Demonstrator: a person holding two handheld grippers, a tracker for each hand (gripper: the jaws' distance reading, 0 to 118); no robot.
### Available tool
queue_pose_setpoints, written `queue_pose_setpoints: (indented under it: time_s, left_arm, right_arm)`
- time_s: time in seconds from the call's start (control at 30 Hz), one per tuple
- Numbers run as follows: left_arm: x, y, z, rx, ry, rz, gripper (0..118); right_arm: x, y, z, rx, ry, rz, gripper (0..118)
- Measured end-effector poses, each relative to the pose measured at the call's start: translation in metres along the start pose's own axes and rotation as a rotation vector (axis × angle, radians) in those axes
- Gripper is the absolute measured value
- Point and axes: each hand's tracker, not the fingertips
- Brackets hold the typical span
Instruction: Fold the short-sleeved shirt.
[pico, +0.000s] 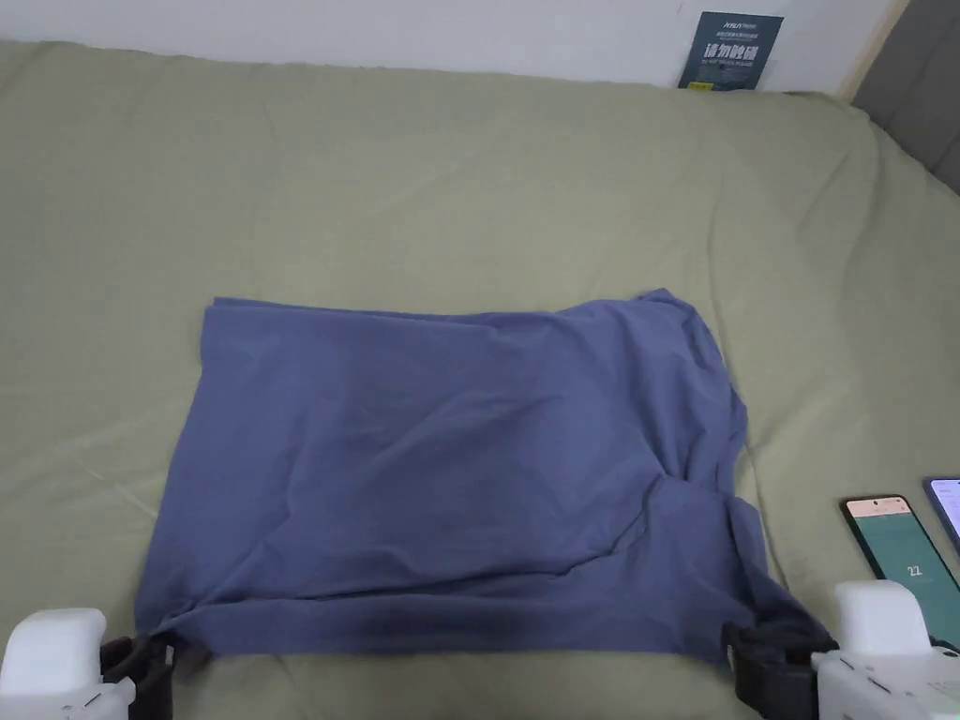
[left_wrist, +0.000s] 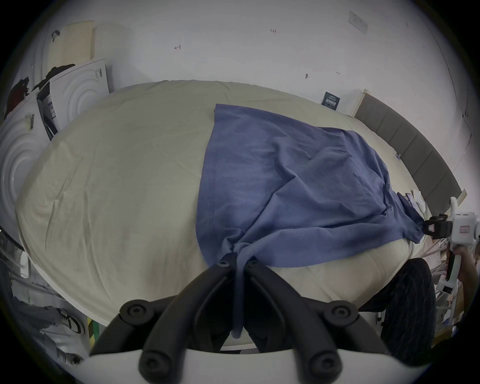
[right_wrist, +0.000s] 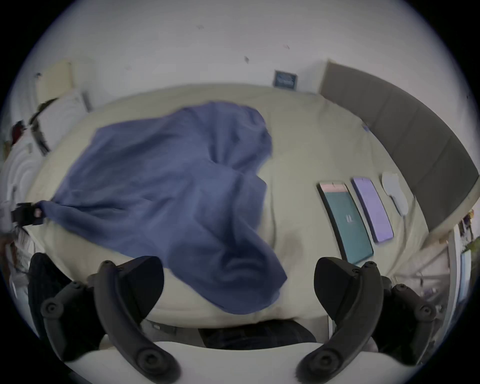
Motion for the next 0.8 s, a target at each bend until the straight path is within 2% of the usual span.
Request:
queue_pose_setpoints:
  time_s: [0.03,0.07,0.1,0.13,0.2,0.27,0.33,0.37,0.4,0.47,0.53,0.57,0.67,0.73,0.77,0.8]
  left_arm:
    - [0.000,0.000,0.000,0.001,0.002,0.005,4]
    - [-0.001,-0.001,0.000,-0.001,0.004,0.005,4]
    - [0.000,-0.001,0.000,-0.005,0.007,0.005,4]
    - [0.000,0.000,0.000,-0.009,0.009,0.004,4]
    - [-0.002,0.000,-0.001,-0.019,0.008,-0.004,4]
    - [-0.004,0.002,0.002,-0.031,-0.004,0.000,4]
    - [-0.007,0.012,0.008,-0.023,-0.076,0.084,4]
    - [-0.009,0.018,0.012,-0.009,-0.096,0.105,4]
    - [-0.010,0.027,0.017,0.022,-0.109,0.120,4]
    - [-0.014,0.049,0.020,0.057,-0.155,0.140,4]
    - [-0.016,0.075,0.016,0.063,-0.151,0.134,4]
    - [-0.016,0.090,0.010,0.070,-0.152,0.133,4]
    - [-0.017,0.133,-0.024,0.041,-0.118,0.101,4]
    - [-0.021,0.155,-0.065,0.003,-0.108,0.102,4]
    - [-0.022,0.163,-0.087,-0.022,-0.087,0.110,4]
    - [-0.022,0.169,-0.106,-0.049,-0.073,0.114,4]
  right_arm:
    - [0.004,0.004,-0.010,-0.104,0.030,-0.030,86]
    - [0.009,0.006,-0.016,-0.153,0.111,-0.056,15]
    - [0.020,0.000,-0.037,-0.151,0.171,-0.117,1]
    - [0.026,-0.009,-0.038,-0.107,0.198,-0.185,1]
    - [0.031,-0.017,-0.036,-0.118,0.217,-0.159,1]
    - [0.018,0.009,-0.001,-0.094,0.209,-0.148,1]
    - [0.022,0.020,0.016,-0.063,0.239,-0.170,1]
    - [0.019,0.032,0.020,-0.048,0.290,-0.118,1]
    - [0.019,0.045,0.030,-0.019,0.307,-0.115,1]
    - [0.023,0.073,0.048,0.036,0.342,-0.132,1]
    - [0.042,0.100,0.036,0.058,0.390,-0.184,1]
    - [0.046,0.116,0.032,0.055,0.386,-0.177,1]
    - [0.031,0.160,0.015,0.048,0.284,-0.091,1]
    - [0.026,0.175,-0.018,0.007,0.292,-0.080,1]
    - [0.050,0.175,-0.062,-0.070,0.277,-0.150,1]
    - [0.050,0.179,-0.082,-0.103,0.252,-0.152,1]
